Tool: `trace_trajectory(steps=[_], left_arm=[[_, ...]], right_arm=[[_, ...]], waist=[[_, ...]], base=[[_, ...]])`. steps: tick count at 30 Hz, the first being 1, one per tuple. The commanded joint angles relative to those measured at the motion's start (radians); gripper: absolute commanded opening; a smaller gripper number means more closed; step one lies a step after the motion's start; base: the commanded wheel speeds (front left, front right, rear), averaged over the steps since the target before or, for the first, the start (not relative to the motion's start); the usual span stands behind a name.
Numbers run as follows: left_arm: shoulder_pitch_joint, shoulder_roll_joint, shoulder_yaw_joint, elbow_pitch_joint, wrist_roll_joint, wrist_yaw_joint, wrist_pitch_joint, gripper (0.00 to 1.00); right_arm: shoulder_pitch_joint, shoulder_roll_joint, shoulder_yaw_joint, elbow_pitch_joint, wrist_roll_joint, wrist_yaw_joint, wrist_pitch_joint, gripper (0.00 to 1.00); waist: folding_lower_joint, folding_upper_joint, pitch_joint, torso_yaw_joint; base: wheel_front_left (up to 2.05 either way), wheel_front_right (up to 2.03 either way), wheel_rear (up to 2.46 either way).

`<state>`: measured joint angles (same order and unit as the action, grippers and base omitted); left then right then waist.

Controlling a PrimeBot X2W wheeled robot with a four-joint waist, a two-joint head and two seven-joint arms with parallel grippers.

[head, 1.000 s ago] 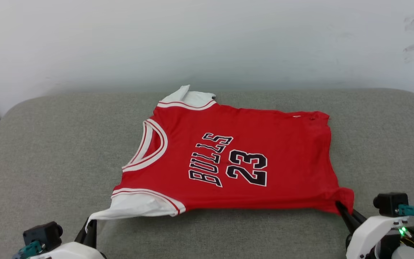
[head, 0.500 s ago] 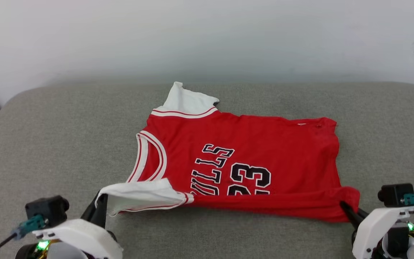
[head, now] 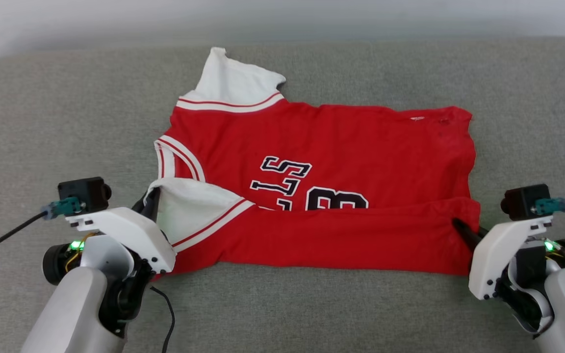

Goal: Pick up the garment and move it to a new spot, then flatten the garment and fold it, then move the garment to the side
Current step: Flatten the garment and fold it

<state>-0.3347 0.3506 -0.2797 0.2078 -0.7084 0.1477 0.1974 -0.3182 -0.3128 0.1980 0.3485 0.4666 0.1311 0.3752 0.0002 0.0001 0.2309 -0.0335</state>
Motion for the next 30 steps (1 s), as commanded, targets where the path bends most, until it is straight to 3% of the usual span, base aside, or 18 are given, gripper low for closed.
trace_trajectory(steps=[1, 2, 3, 4, 5, 6, 7, 11, 16, 21, 26, 30], left_arm=[[-0.025, -0.005, -0.005, 0.037, -0.008, -0.016, 0.007, 0.00], [-0.025, -0.005, -0.005, 0.037, -0.008, -0.016, 0.007, 0.00], [-0.058, -0.012, -0.009, 0.100, -0.022, -0.038, 0.014, 0.20], [-0.070, -0.018, -0.011, 0.131, -0.028, -0.049, 0.016, 0.51], [-0.070, -0.018, -0.011, 0.131, -0.028, -0.049, 0.016, 0.51], [-0.083, -0.024, -0.014, 0.157, -0.032, -0.059, 0.017, 0.68], [-0.092, -0.027, -0.015, 0.183, -0.037, -0.068, 0.017, 1.00], [-0.115, -0.034, -0.005, 0.260, -0.054, -0.093, -0.010, 1.00], [-0.113, -0.023, 0.018, 0.294, -0.065, -0.121, -0.065, 1.00], [-0.096, 0.012, 0.025, 0.254, -0.051, -0.111, -0.071, 1.00], [-0.067, 0.068, 0.008, 0.168, -0.060, -0.099, 0.039, 1.00], [-0.041, 0.126, -0.002, 0.109, -0.096, -0.075, 0.215, 1.00]], right_arm=[[-0.023, 0.004, 0.016, 0.014, 0.000, -0.001, -0.005, 0.18], [-0.023, 0.004, 0.016, 0.014, 0.000, -0.001, -0.005, 0.18], [-0.042, 0.011, 0.040, 0.040, 0.006, -0.001, -0.015, 0.50], [-0.050, 0.010, 0.054, 0.053, 0.007, -0.001, -0.021, 1.00], [-0.050, 0.010, 0.054, 0.053, 0.007, -0.001, -0.021, 1.00], [-0.054, 0.010, 0.064, 0.066, 0.009, -0.001, -0.030, 1.00], [-0.057, 0.011, 0.074, 0.078, 0.012, -0.001, -0.041, 1.00], [-0.054, -0.003, 0.103, 0.082, 0.025, -0.001, -0.118, 1.00], [-0.032, -0.020, 0.113, 0.021, 0.039, -0.001, -0.298, 1.00], [0.007, -0.015, 0.057, -0.043, -0.010, -0.001, -0.469, 1.00], [0.073, 0.031, -0.044, -0.126, -0.099, -0.001, -0.529, 1.00], [0.131, 0.076, -0.106, -0.211, -0.155, -0.001, -0.498, 1.00]], waist=[[-0.0002, -0.0001, 0.031, -0.015], [-0.0002, -0.0001, 0.031, -0.015], [-0.0002, -0.0001, 0.042, -0.025], [-0.0002, -0.0001, 0.046, -0.028], [-0.0002, -0.0001, 0.046, -0.028], [-0.0002, -0.0001, 0.049, -0.030], [-0.0002, -0.0001, 0.050, -0.032], [-0.0002, -0.0001, 0.042, -0.040], [-0.0002, -0.0001, -0.007, -0.051], [-0.0002, -0.0001, -0.072, -0.061], [-0.0002, -0.0001, -0.124, -0.071], [-0.0002, -0.0001, -0.135, -0.082]], base=[[0.00, 0.00, 0.00], [0.00, 0.00, 0.00], [0.00, 0.00, 0.00], [0.00, 0.00, 0.00], [0.00, 0.00, 0.00], [0.00, 0.00, 0.00], [0.00, 0.00, 0.00], [0.00, 0.00, 0.00], [0.00, 0.00, 0.00], [0.00, 0.00, 0.00], [0.00, 0.00, 0.00], [0.00, 0.00, 0.00]])
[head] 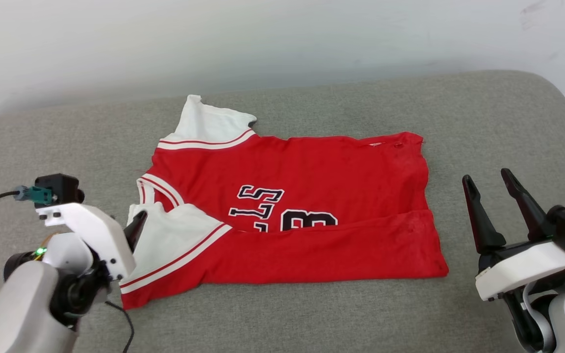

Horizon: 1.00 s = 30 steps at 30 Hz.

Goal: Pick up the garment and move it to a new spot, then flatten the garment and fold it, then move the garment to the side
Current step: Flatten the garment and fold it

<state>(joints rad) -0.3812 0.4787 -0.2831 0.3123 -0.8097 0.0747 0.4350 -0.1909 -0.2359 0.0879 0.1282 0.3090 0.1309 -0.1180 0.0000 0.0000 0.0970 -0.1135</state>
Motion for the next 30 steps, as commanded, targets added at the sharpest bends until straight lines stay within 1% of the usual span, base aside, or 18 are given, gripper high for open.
trace_trajectory(steps=[1, 4, 6, 9, 12, 13, 14, 15, 16, 17, 19, 21, 23, 27, 30], left_arm=[[0.010, 0.016, 0.002, -0.008, -0.007, 0.007, 0.025, 1.00], [0.038, 0.064, -0.015, -0.034, -0.027, 0.031, 0.161, 1.00], [0.052, 0.073, -0.021, -0.042, -0.057, 0.041, 0.232, 1.00], [0.067, 0.091, -0.030, -0.035, -0.077, 0.064, 0.312, 1.00], [0.082, 0.086, -0.050, -0.023, -0.090, 0.082, 0.370, 1.00], [0.092, 0.071, -0.062, -0.006, -0.101, 0.092, 0.396, 1.00], [0.098, 0.064, -0.071, 0.006, -0.108, 0.092, 0.410, 1.00], [0.106, 0.049, -0.074, 0.016, -0.122, 0.089, 0.421, 0.50], [0.114, 0.032, -0.073, 0.021, -0.134, 0.084, 0.420, 0.27], [0.119, 0.024, -0.077, 0.026, -0.134, 0.078, 0.414, 0.00], [0.123, 0.009, -0.070, 0.028, -0.138, 0.070, 0.382, 0.00], [0.119, 0.019, -0.060, 0.029, -0.120, 0.058, 0.335, 0.00], [0.112, 0.014, -0.048, 0.026, -0.114, 0.050, 0.292, 0.00], [0.100, 0.021, -0.019, -0.009, -0.100, 0.036, 0.210, 0.00], [0.101, 0.036, -0.006, -0.057, -0.080, 0.039, 0.166, 0.00]], right_arm=[[0.012, 0.009, -0.006, -0.014, -0.008, 0.000, 0.002, 1.00], [0.045, 0.038, -0.027, -0.074, -0.032, 0.000, 0.031, 1.00], [0.059, 0.053, -0.038, -0.108, -0.046, 0.000, 0.048, 1.00], [0.071, 0.072, -0.048, -0.145, -0.055, 0.000, 0.063, 1.00], [0.072, 0.084, -0.050, -0.166, -0.056, 0.000, 0.069, 1.00], [0.069, 0.091, -0.051, -0.170, -0.048, 0.000, 0.073, 1.00], [0.067, 0.092, -0.050, -0.171, -0.046, 0.000, 0.072, 1.00], [0.065, 0.092, -0.050, -0.170, -0.044, 0.000, 0.075, 1.00], [0.064, 0.093, -0.050, -0.166, -0.038, 0.000, 0.081, 1.00], [0.063, 0.092, -0.052, -0.165, -0.033, 0.000, 0.081, 1.00], [0.065, 0.085, -0.054, -0.156, -0.014, 0.000, 0.100, 1.00], [0.071, 0.074, -0.059, -0.148, 0.003, 0.000, 0.127, 1.00], [0.074, 0.062, -0.064, -0.135, 0.032, 0.000, 0.164, 1.00], [0.074, 0.020, -0.068, -0.079, 0.100, 0.000, 0.313, 1.00], [0.060, -0.012, -0.052, -0.028, 0.150, 0.000, 0.479, 1.00]], waist=[[0.0000, 0.0000, 0.001, -0.006], [0.0000, 0.0000, 0.017, -0.020], [0.0000, 0.0000, 0.034, -0.029], [0.0000, 0.0000, 0.064, -0.044], [0.0000, 0.0000, 0.090, -0.055], [0.0000, 0.0000, 0.106, -0.060], [0.0000, 0.0000, 0.110, -0.061], [0.0000, 0.0000, 0.114, -0.062], [0.0000, 0.0000, 0.116, -0.062], [0.0000, 0.0000, 0.116, -0.063], [0.0000, 0.0000, 0.113, -0.058], [0.0000, 0.0000, 0.105, -0.051], [0.0000, 0.0000, 0.093, -0.041], [0.0000, 0.0000, 0.068, -0.021], [0.0000, 0.0000, 0.061, -0.006]], base=[[0.00, 0.00, 0.00], [0.00, 0.00, 0.00], [0.00, 0.00, 0.00], [0.00, 0.00, 0.00], [0.00, 0.00, 0.00], [0.00, 0.00, 0.00], [0.00, 0.00, 0.00], [0.00, 0.00, 0.00], [0.00, 0.00, 0.00], [0.00, 0.00, 0.00], [0.00, 0.00, 0.00], [0.00, 0.00, 0.00], [0.00, 0.00, 0.00], [0.00, 0.00, 0.00], [0.00, 0.00, 0.00]])
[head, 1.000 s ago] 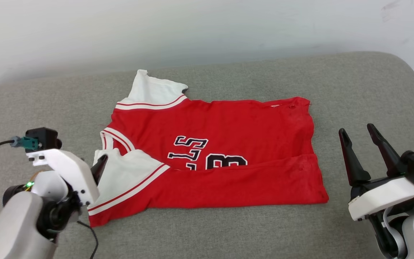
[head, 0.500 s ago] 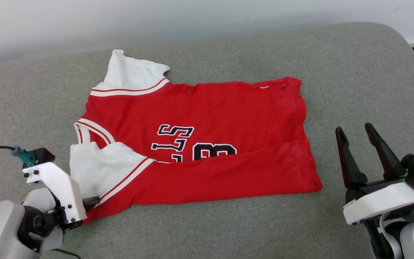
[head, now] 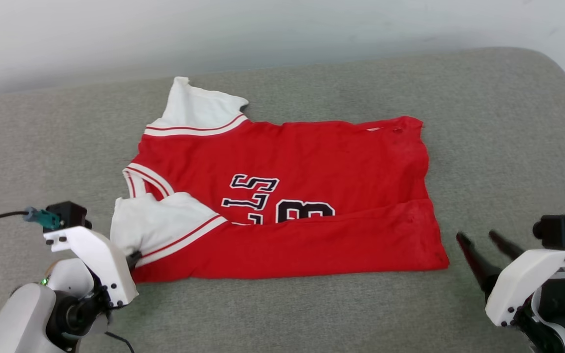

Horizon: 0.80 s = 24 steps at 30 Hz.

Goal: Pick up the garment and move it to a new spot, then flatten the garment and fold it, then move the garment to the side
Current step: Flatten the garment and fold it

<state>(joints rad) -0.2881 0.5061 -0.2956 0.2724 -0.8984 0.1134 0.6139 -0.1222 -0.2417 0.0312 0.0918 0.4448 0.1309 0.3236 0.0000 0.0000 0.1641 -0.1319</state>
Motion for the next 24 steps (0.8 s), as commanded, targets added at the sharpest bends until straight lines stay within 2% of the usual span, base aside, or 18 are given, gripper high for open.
trace_trajectory(steps=[1, 5, 13, 14, 15, 16, 17, 24], left_arm=[[0.006, 0.009, 0.005, -0.038, 0.016, 0.004, -0.023, 0.00], [-0.002, 0.012, 0.001, -0.110, 0.034, 0.013, -0.037, 0.00], [-0.039, 0.002, -0.021, -0.190, 0.055, 0.024, -0.033, 0.00], [-0.046, -0.008, -0.031, -0.192, 0.059, 0.021, -0.040, 0.00], [-0.046, -0.010, -0.034, -0.189, 0.060, 0.020, -0.043, 0.00], [-0.045, -0.016, -0.037, -0.186, 0.059, 0.019, -0.046, 0.00], [-0.047, -0.020, -0.039, -0.184, 0.061, 0.017, -0.050, 0.00], [-0.038, -0.049, -0.024, -0.159, 0.048, 0.016, -0.101, 0.00]], right_arm=[[-0.016, -0.017, 0.008, 0.024, 0.031, 0.000, 0.088, 1.00], [-0.056, -0.049, 0.041, 0.067, 0.062, 0.000, 0.229, 1.00], [-0.183, -0.048, 0.108, 0.228, 0.087, 0.000, 0.317, 1.00], [-0.206, -0.032, 0.158, 0.305, 0.113, 0.000, 0.349, 1.00], [-0.211, -0.027, 0.175, 0.322, 0.126, 0.000, 0.356, 1.00], [-0.216, -0.023, 0.187, 0.336, 0.135, 0.000, 0.358, 0.15], [-0.223, -0.023, 0.198, 0.347, 0.144, 0.001, 0.360, 0.00], [-0.274, -0.068, 0.225, 0.343, 0.163, 0.001, 0.306, 0.00]], waist=[[0.0000, 0.0000, -0.006, 0.020], [0.0000, 0.0000, 0.012, 0.048], [0.0000, 0.0000, 0.074, 0.085], [0.0000, 0.0000, 0.085, 0.092], [0.0000, 0.0000, 0.088, 0.093], [0.0000, 0.0000, 0.089, 0.095], [0.0000, 0.0000, 0.091, 0.096], [0.0000, 0.0000, 0.070, 0.096]], base=[[0.00, 0.00, 0.00], [0.00, 0.00, 0.00], [0.00, 0.00, 0.00], [0.00, 0.00, 0.00], [0.00, 0.00, 0.00], [0.00, 0.00, 0.00], [0.00, 0.00, 0.00], [0.00, 0.00, 0.00]])
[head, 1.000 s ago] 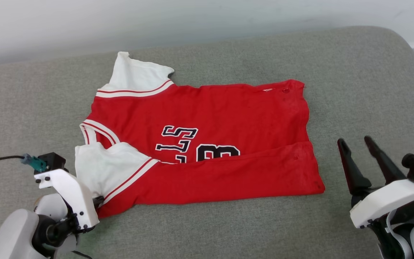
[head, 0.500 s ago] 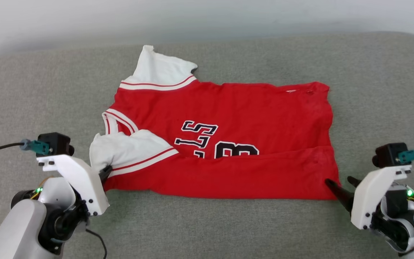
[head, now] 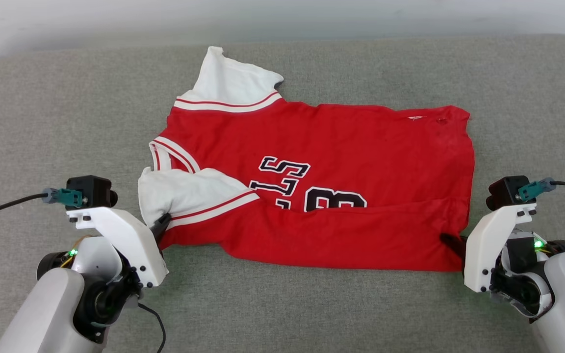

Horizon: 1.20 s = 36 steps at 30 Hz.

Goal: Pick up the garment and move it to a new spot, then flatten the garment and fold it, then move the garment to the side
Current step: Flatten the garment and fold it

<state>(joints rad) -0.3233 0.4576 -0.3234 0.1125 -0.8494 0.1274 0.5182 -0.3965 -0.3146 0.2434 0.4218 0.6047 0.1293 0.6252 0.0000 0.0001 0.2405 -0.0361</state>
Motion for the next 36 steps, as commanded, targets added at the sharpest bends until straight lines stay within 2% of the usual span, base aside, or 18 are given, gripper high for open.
trace_trajectory(steps=[1, 11, 20, 26, 27, 28, 29, 34, 36], left_arm=[[0.001, -0.004, 0.003, 0.008, 0.003, 0.004, -0.015, 0.00], [0.095, -0.041, 0.014, 0.025, -0.022, 0.011, -0.080, 0.00], [0.274, -0.010, 0.035, -0.062, -0.042, 0.061, -0.083, 0.00], [0.359, -0.012, 0.029, -0.084, -0.072, 0.091, -0.046, 0.00], [0.362, -0.017, 0.024, -0.078, -0.074, 0.090, -0.041, 0.00], [0.362, -0.025, 0.021, -0.068, -0.078, 0.091, -0.042, 0.27], [0.355, -0.032, 0.018, -0.056, -0.079, 0.088, -0.047, 1.00], [0.294, -0.053, 0.020, 0.018, -0.054, 0.069, -0.104, 1.00], [0.273, -0.048, 0.024, 0.031, -0.037, 0.057, -0.137, 1.00]], right_arm=[[-0.003, -0.002, 0.016, 0.009, 0.006, 0.002, -0.004, 0.00], [0.033, -0.043, 0.062, -0.070, 0.010, 0.002, -0.052, 0.00], [0.161, -0.066, 0.046, -0.174, 0.020, 0.001, -0.029, 0.00], [0.271, -0.066, -0.003, -0.210, 0.016, 0.001, 0.015, 0.00], [0.287, -0.058, -0.009, -0.203, 0.018, 0.001, 0.019, 0.13], [0.302, -0.051, -0.014, -0.196, 0.018, 0.001, 0.018, 0.47], [0.310, -0.051, -0.014, -0.190, 0.009, 0.001, 0.009, 1.00], [0.333, -0.020, -0.026, -0.170, 0.000, 0.001, -0.073, 1.00], [0.325, -0.031, -0.025, -0.183, -0.040, 0.001, -0.142, 1.00]], waist=[[0.0000, -0.0001, -0.014, 0.000], [0.0000, -0.0001, -0.140, 0.003], [0.0000, -0.0001, -0.244, 0.015], [0.0000, -0.0001, -0.254, 0.012], [0.0000, -0.0001, -0.252, 0.010], [0.0000, -0.0001, -0.250, 0.009], [0.0000, -0.0001, -0.247, 0.009], [0.0000, -0.0001, -0.238, -0.005], [0.0000, -0.0001, -0.238, -0.014]], base=[[0.00, 0.00, 0.00], [0.00, 0.00, 0.00], [0.00, 0.00, 0.00], [0.00, 0.00, 0.00], [0.00, 0.00, 0.00], [0.00, 0.00, 0.00], [0.00, 0.00, 0.00], [0.00, 0.00, 0.00], [0.00, 0.00, 0.00]])
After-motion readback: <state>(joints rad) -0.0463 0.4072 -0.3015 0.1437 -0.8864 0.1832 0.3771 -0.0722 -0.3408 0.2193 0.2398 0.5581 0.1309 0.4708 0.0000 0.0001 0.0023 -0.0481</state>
